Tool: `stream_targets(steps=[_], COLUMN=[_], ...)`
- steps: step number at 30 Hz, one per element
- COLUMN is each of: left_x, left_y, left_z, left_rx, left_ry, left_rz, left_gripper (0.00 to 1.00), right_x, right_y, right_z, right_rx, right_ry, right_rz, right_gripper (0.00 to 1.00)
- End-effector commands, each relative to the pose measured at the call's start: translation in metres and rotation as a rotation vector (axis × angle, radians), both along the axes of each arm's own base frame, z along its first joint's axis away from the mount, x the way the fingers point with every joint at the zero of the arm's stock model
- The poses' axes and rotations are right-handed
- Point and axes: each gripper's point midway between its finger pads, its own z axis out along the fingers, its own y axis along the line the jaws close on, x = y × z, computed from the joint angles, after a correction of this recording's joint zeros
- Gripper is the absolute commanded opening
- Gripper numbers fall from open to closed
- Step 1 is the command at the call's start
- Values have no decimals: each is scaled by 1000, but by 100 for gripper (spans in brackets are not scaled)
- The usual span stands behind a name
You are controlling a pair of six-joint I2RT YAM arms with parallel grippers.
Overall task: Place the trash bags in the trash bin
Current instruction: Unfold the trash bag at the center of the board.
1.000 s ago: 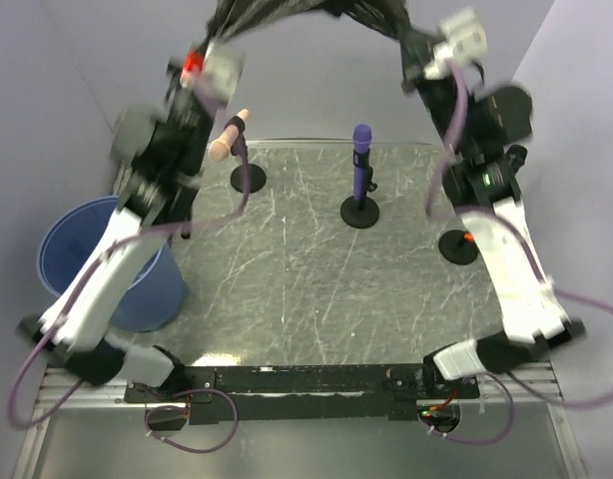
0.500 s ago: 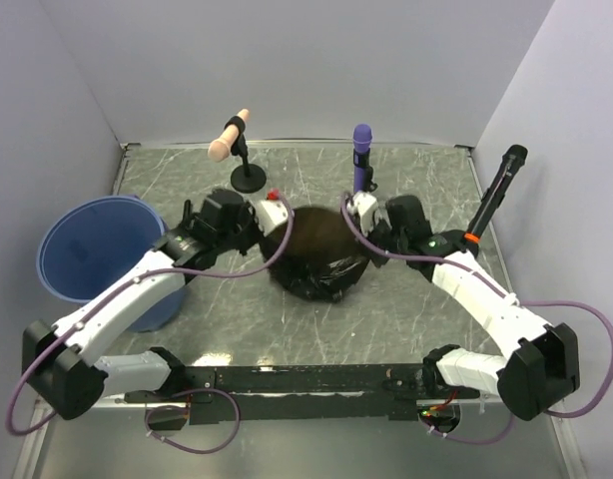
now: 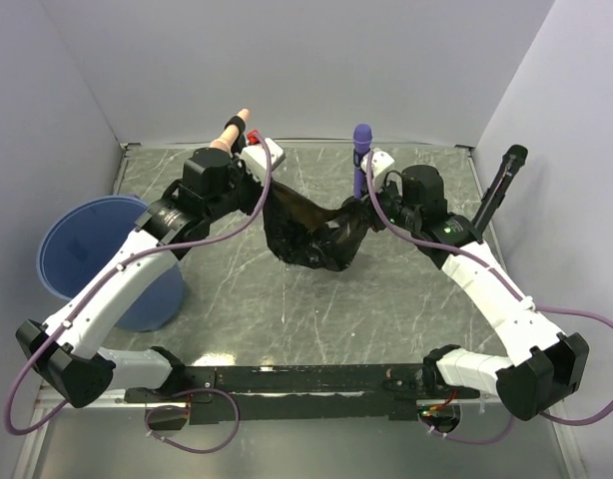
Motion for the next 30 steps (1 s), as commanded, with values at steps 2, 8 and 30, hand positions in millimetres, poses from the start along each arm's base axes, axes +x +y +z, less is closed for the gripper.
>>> stream_targets(steps=[2,8,30], left_x=[3,-12,17], left_y=[14,-4,-44], left_z=[8,26,112], left_rx=[-58,-115,-580], left_ry=[35,72,236], left_rz=[74,-36,30], left_gripper=[1,1,1], right_x=[-9,-19,-63], right_y=[-11,-29,137], right_z=[8,21,74], right_rx=[-9,-55,174], right_ry=[-22,-123,-273], right_rz=[1,-30,459], right_gripper=[0,49,99])
